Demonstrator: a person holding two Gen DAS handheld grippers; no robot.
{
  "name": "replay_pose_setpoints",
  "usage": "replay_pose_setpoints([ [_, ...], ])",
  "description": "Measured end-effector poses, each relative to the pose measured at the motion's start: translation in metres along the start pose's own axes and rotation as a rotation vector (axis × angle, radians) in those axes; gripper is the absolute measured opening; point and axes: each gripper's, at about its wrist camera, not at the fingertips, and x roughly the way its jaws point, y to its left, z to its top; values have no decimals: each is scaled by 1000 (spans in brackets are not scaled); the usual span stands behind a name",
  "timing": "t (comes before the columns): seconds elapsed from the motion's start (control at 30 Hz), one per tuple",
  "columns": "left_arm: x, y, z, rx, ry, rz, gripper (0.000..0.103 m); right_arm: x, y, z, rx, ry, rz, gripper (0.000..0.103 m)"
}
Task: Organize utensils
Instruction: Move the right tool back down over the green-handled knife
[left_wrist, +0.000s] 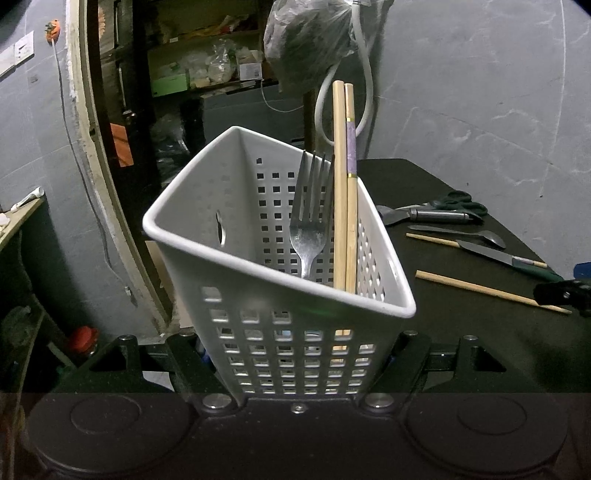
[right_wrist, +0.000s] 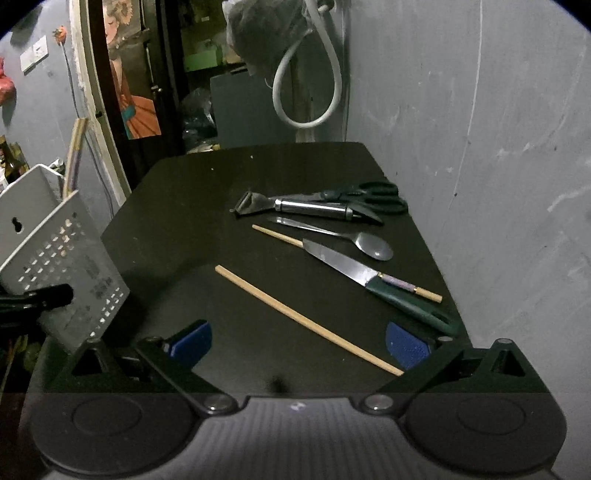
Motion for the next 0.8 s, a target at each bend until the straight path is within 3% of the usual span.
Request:
replay_pose_setpoints([
  [0.57, 0, -6, -2, -23, 3, 29, 77, 104, -35, 67, -27, 4, 45, 103],
  [0.8, 0, -8, -2, -30, 2, 40, 77, 103, -45, 55, -8, 36, 60, 103],
])
